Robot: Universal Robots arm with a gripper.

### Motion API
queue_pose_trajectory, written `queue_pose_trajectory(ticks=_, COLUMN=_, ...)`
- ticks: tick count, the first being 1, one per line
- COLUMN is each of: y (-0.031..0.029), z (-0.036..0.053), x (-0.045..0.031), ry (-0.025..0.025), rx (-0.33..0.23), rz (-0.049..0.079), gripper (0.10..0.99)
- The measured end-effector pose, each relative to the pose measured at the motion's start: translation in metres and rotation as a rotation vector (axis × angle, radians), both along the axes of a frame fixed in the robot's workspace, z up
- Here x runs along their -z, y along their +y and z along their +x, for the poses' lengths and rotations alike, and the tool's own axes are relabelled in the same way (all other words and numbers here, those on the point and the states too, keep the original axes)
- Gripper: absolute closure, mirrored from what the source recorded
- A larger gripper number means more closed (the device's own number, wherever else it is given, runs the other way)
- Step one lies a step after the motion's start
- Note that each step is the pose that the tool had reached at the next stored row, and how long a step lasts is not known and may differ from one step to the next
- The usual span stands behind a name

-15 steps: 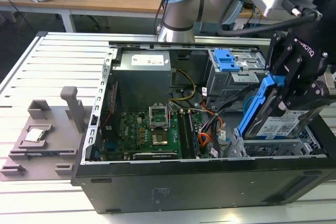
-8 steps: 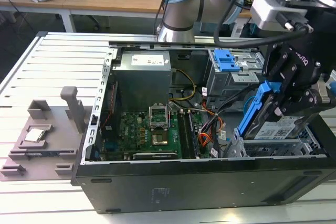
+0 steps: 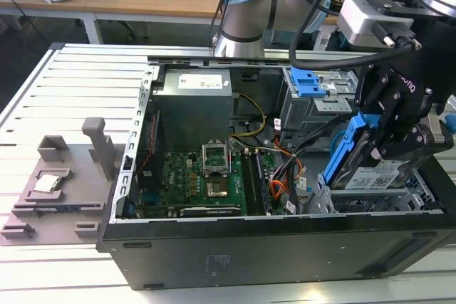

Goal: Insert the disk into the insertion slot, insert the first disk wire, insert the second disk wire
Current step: 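Insert the disk into the insertion slot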

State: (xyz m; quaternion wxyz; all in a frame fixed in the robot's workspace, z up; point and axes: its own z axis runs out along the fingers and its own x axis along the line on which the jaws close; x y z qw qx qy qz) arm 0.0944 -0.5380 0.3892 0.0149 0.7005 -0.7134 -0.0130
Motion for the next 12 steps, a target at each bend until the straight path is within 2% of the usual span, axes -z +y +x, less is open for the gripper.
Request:
queue_pose_trajectory(ticks=1, y=0.0, z=0.0, x=0.0, ry=0.0, rx=0.0, rz=0.0, gripper=0.71)
queue_pose_trajectory(ticks=2, y=0.0, z=0.0, x=0.0, ry=0.0, rx=0.0, rz=0.0, gripper=0.647)
queue_pose_trajectory(ticks=9, y=0.0, z=0.0, x=0.0002, ry=-0.0001, rx=0.0, rz=0.0, gripper=0.663)
queue_pose_trajectory(ticks=10, y=0.0, z=0.0, x=0.0002, ry=-0.0001, rx=0.0, rz=0.0, gripper=0.851)
queue_pose_trajectory(ticks=11, y=0.0, z=0.0, x=0.0003, ry=-0.0001, rx=0.0, rz=0.0, gripper=0.91)
queue_pose_trajectory(ticks=12, y=0.0, z=0.0, x=0.0003, ry=-0.0001, rx=0.0, rz=0.0, gripper=0.91)
